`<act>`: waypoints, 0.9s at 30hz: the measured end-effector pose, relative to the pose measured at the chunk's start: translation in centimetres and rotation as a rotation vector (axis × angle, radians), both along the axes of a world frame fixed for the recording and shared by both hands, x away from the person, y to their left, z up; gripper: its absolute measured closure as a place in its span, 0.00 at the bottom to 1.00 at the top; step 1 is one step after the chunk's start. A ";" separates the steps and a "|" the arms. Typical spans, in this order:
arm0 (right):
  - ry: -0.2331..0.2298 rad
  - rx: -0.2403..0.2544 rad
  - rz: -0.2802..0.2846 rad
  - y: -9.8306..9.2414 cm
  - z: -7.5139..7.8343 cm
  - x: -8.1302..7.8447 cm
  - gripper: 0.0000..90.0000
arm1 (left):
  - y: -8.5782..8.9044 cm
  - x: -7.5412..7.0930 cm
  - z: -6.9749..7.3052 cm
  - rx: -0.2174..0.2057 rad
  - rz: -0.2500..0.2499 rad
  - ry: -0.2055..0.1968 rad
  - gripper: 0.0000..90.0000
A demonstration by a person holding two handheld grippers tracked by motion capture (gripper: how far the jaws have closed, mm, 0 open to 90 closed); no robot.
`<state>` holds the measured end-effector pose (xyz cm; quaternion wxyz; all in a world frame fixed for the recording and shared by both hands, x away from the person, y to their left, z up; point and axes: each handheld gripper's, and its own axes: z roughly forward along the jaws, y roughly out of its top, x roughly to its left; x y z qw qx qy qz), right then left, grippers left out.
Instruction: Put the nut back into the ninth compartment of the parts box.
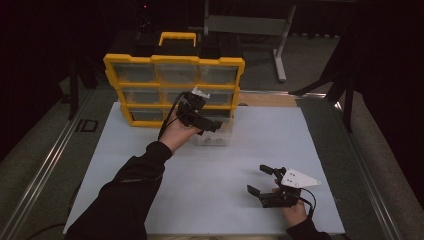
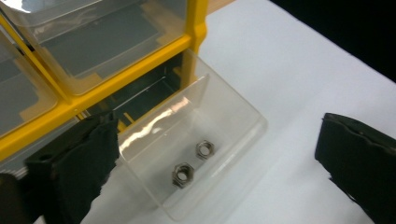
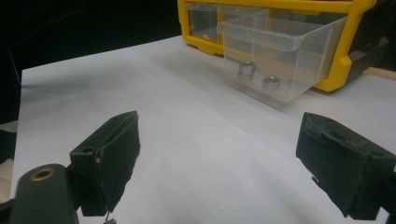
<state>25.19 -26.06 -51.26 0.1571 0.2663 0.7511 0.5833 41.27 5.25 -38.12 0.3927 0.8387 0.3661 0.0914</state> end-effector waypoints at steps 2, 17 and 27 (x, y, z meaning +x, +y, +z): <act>0.001 0.004 -0.001 -0.1 0.0 0.0 0.15 | 0.5 -0.4 0.1 -0.018 -0.001 -0.011 0.00; -0.005 -0.005 -0.001 0.0 0.1 -0.1 0.15 | 5.6 -3.9 -1.6 -0.120 -0.157 -0.082 0.00; -0.008 -0.013 -0.005 0.1 0.2 -0.2 0.15 | 9.0 -7.0 -3.5 -0.168 -0.230 -0.142 0.00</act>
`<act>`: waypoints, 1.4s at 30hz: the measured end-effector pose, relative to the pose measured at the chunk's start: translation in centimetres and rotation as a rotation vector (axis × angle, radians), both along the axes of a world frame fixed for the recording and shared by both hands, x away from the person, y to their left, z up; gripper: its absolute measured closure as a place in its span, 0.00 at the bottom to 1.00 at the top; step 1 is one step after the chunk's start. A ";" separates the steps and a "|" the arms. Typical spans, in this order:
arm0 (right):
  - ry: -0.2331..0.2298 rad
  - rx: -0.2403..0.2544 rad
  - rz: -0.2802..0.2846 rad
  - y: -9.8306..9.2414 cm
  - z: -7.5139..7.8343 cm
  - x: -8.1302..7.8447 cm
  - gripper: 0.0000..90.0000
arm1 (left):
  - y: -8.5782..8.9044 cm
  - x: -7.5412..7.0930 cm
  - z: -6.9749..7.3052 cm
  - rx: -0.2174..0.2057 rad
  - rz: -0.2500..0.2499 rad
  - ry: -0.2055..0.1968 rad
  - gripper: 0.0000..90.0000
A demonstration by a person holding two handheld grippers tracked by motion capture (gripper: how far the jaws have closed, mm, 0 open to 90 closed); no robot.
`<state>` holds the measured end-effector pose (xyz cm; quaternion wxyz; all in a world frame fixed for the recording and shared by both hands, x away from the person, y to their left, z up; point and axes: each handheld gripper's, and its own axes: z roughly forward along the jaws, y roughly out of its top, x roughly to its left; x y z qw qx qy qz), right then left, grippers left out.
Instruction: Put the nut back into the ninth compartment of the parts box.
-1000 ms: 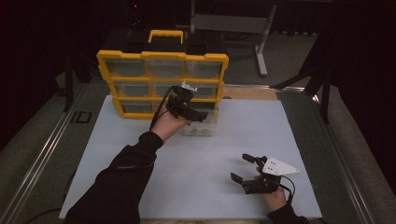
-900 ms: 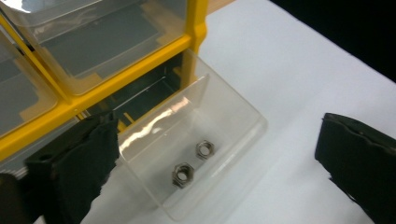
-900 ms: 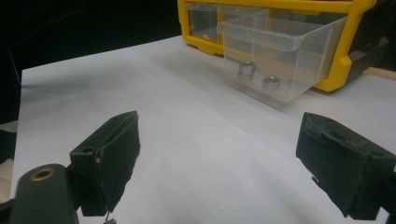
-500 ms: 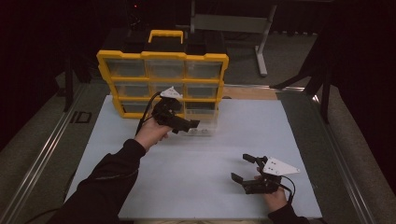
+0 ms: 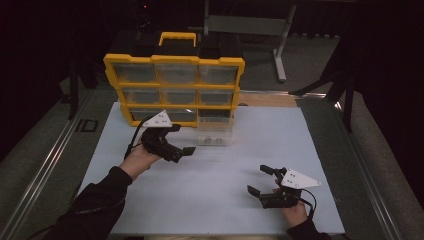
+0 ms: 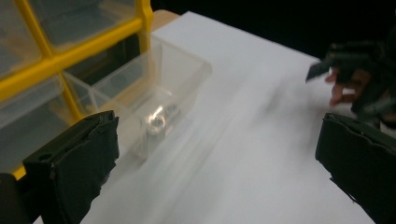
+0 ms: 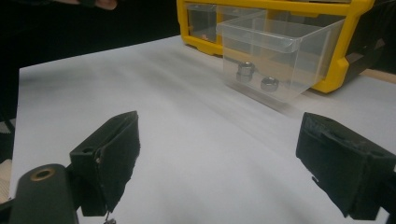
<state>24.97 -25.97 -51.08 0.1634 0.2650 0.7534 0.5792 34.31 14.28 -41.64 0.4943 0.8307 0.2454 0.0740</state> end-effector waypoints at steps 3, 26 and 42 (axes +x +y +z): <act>-0.003 -0.002 0.001 0.1 0.0 0.0 0.15 | 0.8 -0.9 -0.7 0.010 -0.012 -0.002 0.00; -0.006 -0.008 0.000 0.1 0.1 0.0 0.15 | 5.0 -5.9 -3.7 -0.071 -0.007 -0.026 0.00; -0.006 -0.010 0.001 0.2 0.1 0.0 0.15 | 8.0 -7.9 -6.9 -0.084 0.036 -0.011 0.00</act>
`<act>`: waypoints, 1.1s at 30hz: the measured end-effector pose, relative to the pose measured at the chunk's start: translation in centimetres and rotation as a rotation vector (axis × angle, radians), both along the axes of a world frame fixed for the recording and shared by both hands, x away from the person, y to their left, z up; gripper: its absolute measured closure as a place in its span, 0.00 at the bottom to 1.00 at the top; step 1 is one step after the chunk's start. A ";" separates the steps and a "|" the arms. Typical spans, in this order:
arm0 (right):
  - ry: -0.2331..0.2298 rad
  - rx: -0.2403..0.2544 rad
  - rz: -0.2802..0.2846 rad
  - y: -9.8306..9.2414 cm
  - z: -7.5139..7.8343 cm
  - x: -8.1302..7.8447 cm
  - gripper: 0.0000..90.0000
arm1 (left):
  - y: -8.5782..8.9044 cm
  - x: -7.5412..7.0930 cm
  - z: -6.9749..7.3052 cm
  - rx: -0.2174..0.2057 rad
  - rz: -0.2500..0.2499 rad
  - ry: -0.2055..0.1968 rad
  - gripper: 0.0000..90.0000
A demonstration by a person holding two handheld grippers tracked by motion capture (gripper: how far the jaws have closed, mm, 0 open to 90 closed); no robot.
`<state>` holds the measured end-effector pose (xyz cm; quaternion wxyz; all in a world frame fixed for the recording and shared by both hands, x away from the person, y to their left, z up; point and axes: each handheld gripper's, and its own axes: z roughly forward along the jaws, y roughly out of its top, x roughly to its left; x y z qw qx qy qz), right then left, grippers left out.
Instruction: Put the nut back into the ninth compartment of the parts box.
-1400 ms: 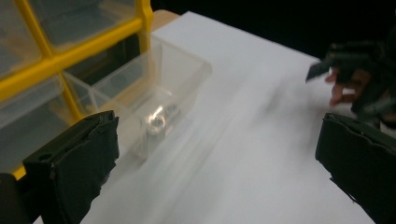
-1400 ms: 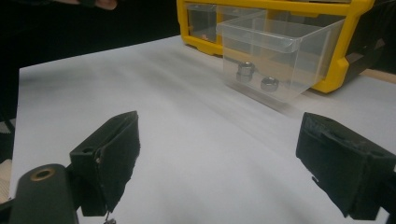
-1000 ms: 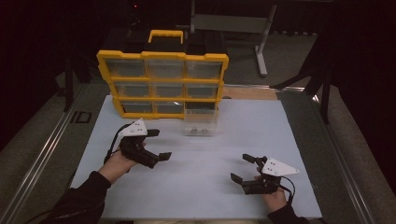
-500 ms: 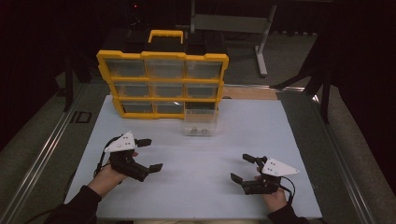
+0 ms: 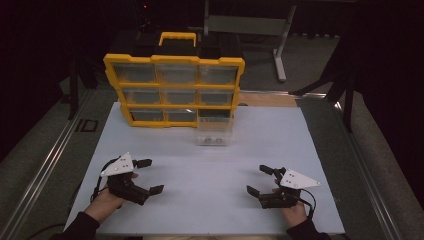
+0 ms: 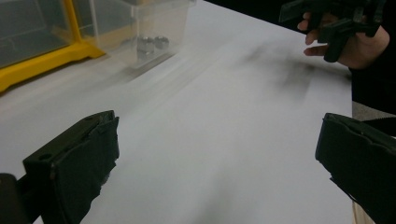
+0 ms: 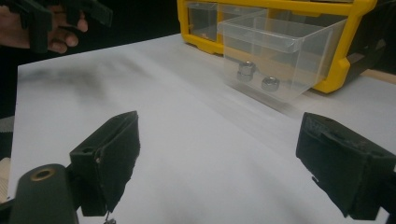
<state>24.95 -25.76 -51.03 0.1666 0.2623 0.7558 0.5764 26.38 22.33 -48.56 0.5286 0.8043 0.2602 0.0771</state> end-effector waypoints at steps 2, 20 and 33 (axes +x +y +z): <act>0.002 -0.001 0.000 0.0 0.0 0.0 0.15 | 0.3 -0.2 -0.5 -0.006 0.006 -0.002 0.00; 0.008 -0.001 0.001 0.1 -0.1 0.1 0.15 | 2.5 -1.2 -3.9 -0.030 0.100 0.024 0.00; 0.011 -0.004 0.008 0.1 -0.2 0.1 0.15 | 3.0 -1.5 -4.2 -0.044 0.123 0.016 0.00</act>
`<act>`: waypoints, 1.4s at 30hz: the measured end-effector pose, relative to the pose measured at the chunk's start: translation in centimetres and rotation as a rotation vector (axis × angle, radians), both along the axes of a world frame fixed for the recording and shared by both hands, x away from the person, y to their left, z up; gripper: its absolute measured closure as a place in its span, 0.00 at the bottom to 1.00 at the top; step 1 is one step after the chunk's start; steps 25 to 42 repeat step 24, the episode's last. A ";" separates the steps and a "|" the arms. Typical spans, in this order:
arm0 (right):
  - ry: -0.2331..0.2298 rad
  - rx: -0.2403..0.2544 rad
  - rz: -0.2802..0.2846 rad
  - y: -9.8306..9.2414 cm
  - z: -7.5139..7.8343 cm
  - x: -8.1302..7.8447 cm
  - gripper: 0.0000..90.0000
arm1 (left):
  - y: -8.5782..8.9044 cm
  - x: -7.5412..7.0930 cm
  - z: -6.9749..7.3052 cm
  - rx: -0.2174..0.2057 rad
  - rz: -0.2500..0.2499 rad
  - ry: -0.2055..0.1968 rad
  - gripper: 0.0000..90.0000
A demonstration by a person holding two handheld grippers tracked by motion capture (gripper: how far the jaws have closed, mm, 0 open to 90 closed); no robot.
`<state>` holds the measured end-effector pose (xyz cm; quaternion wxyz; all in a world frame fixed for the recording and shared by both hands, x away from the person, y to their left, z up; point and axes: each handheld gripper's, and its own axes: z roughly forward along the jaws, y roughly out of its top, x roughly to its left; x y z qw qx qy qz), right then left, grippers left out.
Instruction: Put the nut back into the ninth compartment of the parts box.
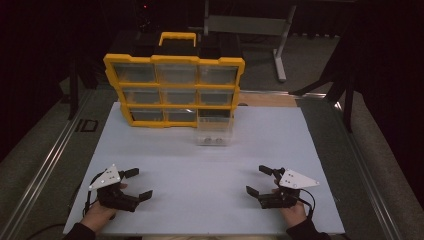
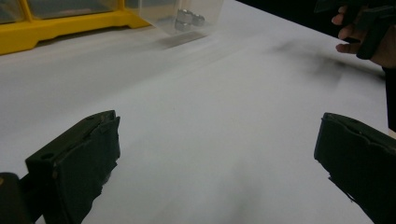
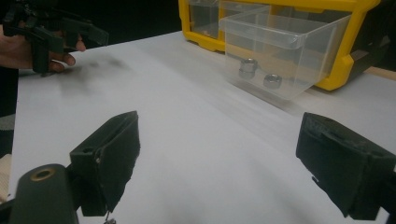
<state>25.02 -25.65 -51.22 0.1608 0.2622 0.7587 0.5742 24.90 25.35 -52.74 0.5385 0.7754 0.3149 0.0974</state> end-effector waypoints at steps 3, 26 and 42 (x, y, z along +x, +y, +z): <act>0.000 -0.002 0.000 0.0 0.0 0.0 0.15 | -0.1 0.0 -0.1 0.005 -0.004 -0.002 0.00; 0.002 -0.011 0.002 0.0 -0.1 0.0 0.15 | 0.1 0.0 0.0 -0.014 0.007 -0.005 0.00; 0.002 -0.011 0.002 0.0 -0.1 0.0 0.15 | 0.1 0.0 0.0 -0.014 0.007 -0.005 0.00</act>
